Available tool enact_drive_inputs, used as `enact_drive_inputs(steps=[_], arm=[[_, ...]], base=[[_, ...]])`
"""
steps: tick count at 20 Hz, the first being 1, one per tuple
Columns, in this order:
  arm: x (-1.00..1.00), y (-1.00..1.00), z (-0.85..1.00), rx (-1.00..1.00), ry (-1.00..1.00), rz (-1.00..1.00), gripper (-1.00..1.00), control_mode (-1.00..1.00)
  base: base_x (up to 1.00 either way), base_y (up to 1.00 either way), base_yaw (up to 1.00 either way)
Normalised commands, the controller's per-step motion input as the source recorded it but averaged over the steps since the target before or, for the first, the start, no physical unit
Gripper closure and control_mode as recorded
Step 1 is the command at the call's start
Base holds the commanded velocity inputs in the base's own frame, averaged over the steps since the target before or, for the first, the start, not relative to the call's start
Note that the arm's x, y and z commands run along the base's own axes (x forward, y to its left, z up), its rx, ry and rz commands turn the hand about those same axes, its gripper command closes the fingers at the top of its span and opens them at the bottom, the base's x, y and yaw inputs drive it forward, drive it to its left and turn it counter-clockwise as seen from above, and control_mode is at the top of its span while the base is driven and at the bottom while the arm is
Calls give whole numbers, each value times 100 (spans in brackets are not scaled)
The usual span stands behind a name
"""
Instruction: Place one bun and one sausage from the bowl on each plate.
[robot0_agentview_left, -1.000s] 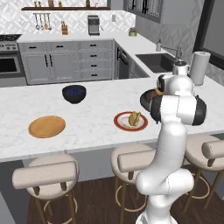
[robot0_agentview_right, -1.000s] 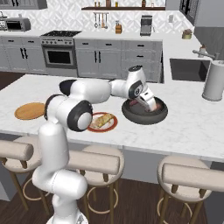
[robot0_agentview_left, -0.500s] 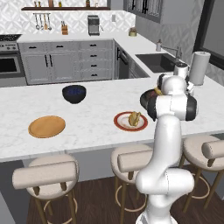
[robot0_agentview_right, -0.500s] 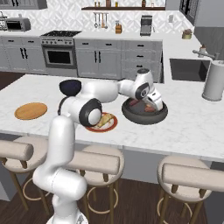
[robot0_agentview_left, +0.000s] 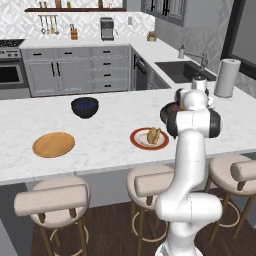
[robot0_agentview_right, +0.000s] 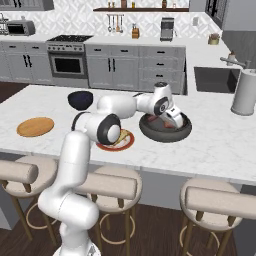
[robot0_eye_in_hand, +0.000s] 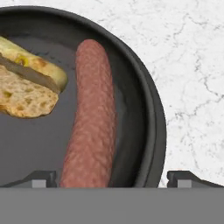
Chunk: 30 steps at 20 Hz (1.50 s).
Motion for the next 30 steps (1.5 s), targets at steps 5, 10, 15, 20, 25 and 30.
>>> enact_drive_inputs(steps=[5, 10, 15, 20, 25, 30], arm=[[15, 0, -35, -5, -1, 0, -100, -100], [9, 0, -69, -2, -3, 0, 100, -100], [-19, 42, -1, -2, 4, 0, 100, -100], [-91, 66, 67, -2, -10, 7, 100, -100], [-100, 93, 97, 0, -12, 21, 100, -100], [-100, 93, 63, 0, -4, 25, 100, -100]], base=[[0, 0, 0], [0, 0, 0], [0, 0, 0], [0, 0, 0], [0, 0, 0], [0, 0, 0]])
